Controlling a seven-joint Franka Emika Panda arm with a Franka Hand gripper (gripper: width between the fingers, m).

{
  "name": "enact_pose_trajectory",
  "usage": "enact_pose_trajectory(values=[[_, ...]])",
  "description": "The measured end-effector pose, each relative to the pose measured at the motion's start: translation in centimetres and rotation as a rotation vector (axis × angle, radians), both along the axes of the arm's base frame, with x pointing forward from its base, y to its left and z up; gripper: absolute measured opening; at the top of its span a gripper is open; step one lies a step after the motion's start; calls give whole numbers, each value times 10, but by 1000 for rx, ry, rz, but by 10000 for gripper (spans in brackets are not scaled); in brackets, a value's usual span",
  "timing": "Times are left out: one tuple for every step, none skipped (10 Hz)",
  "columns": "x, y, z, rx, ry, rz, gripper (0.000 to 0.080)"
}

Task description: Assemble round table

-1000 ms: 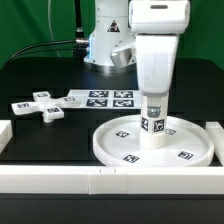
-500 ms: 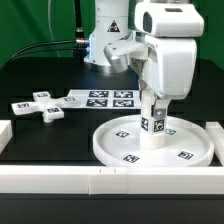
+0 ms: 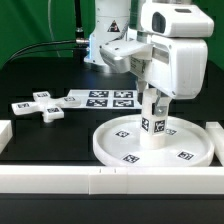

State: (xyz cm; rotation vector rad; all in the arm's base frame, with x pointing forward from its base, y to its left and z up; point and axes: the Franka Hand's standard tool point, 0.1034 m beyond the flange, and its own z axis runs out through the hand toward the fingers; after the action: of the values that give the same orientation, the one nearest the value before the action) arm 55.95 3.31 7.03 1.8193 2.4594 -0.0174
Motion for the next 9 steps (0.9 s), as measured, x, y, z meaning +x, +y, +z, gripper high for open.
enact_pose_trajectory(values=[[0,0,0,0,1,-12,404],[-1,-1,-1,0,1,-17,404],[0,-3,-1,0,2,-21,404],[0,-3,-1,1,1,-36,404],[0,-4,-1,2,0,-60,404],[0,-5,-1,2,0,-62,400],[0,-6,-1,4,-3,-105,396],[-1,-6,-1,11,-6,-206,396],[-3,-6,-1,14,0,-334,396]])
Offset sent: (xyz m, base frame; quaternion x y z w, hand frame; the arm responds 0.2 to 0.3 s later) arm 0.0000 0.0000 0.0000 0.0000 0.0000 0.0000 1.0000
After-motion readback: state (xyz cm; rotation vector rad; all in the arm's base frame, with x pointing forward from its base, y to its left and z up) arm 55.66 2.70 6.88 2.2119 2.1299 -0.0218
